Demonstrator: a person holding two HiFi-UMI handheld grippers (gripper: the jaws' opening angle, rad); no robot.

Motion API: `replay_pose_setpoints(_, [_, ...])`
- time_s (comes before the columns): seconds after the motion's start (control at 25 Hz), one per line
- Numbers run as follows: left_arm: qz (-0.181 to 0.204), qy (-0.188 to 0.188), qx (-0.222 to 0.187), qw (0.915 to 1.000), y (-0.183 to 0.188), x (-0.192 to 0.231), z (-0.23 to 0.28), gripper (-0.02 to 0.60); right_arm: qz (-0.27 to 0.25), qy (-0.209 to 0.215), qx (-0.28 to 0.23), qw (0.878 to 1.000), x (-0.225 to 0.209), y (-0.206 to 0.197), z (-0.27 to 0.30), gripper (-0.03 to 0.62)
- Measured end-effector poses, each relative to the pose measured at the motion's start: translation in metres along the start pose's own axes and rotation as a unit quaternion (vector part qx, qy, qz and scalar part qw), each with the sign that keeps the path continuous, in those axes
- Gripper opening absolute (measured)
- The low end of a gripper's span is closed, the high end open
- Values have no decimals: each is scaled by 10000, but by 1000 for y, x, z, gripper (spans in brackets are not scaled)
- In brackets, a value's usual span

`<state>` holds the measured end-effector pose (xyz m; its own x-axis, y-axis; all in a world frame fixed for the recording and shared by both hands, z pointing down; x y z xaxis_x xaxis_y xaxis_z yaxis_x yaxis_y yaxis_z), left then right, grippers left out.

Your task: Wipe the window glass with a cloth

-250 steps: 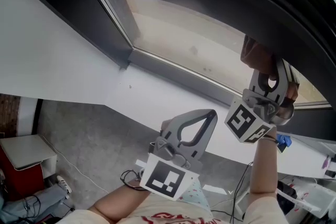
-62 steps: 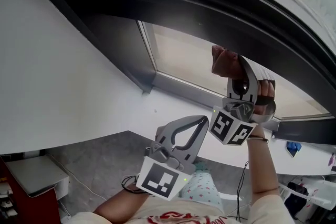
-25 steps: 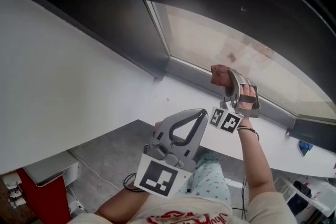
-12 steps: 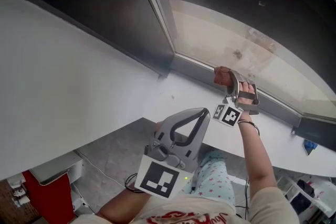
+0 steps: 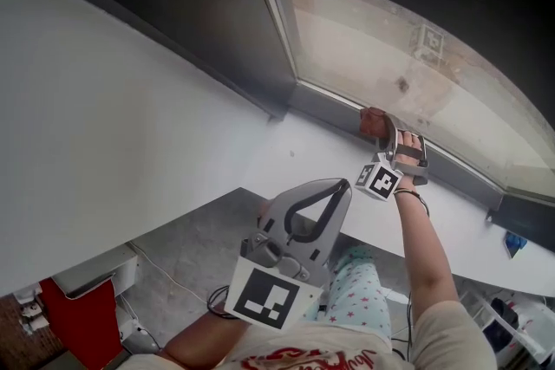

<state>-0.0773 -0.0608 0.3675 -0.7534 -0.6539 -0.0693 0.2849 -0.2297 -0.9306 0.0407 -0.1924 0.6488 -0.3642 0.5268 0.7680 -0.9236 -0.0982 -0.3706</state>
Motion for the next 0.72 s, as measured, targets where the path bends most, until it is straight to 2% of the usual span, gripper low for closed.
replay_pose_setpoints(0.28, [-56, 27, 64, 10000, -11, 3, -5, 21, 62, 137, 175, 9997, 23, -6, 18, 94])
replay_pose_setpoints(0.72, [-164, 205, 157, 9995, -21, 5, -14, 21, -8, 562, 742, 9957, 55, -24, 42, 94])
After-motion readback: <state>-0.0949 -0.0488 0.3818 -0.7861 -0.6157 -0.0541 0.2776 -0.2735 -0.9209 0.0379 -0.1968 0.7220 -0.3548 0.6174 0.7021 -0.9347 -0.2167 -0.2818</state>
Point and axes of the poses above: the fingertips, and each gripper's own axes: z forward along the fingers, x to its left, y out of its top, the point moved 3 cm from there along -z, backward along the fingers, and after that the axes turned 12 degrees about z, right-handed, at the moved point
